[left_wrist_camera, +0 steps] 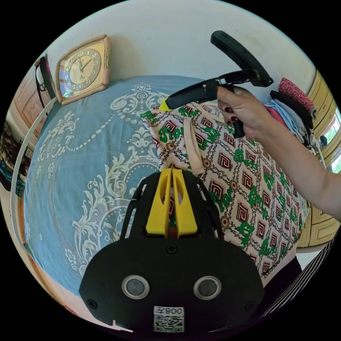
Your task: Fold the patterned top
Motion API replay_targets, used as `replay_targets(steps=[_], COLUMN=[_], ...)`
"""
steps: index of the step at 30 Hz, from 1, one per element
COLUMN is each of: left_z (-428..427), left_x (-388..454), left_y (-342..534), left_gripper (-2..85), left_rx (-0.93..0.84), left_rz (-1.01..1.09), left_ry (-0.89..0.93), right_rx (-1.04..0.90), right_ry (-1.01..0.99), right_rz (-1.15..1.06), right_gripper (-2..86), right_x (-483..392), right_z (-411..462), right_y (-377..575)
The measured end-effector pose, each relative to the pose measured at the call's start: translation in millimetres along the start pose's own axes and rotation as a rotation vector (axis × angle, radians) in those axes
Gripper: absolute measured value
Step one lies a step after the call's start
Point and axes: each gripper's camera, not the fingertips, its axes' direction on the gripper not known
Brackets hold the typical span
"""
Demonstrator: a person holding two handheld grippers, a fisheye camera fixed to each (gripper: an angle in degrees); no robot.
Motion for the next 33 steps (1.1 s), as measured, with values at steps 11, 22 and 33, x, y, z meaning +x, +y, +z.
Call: replay_targets(steps=[11, 22, 33], left_z=[1, -33, -44], left_x=[-36, -103, -177], left_y=[33, 127, 260], left_gripper=[0.3, 3.1, 10.4], left_rx=[0.036, 0.005, -0.161], left_rz=[-0.023, -0.157, -0.523], left_ry=[0.04, 0.343, 0.561], right_rx=[-0.026, 0.006, 0.136], right_ry=[0.015, -0.014, -0.158], right_rz=[0.11, 0.489, 1.06], right_gripper=[0.1, 1.2, 5.1], right_x=[4, -19, -97], right_z=[-40, -193, -278], right_y=[104, 414, 733])
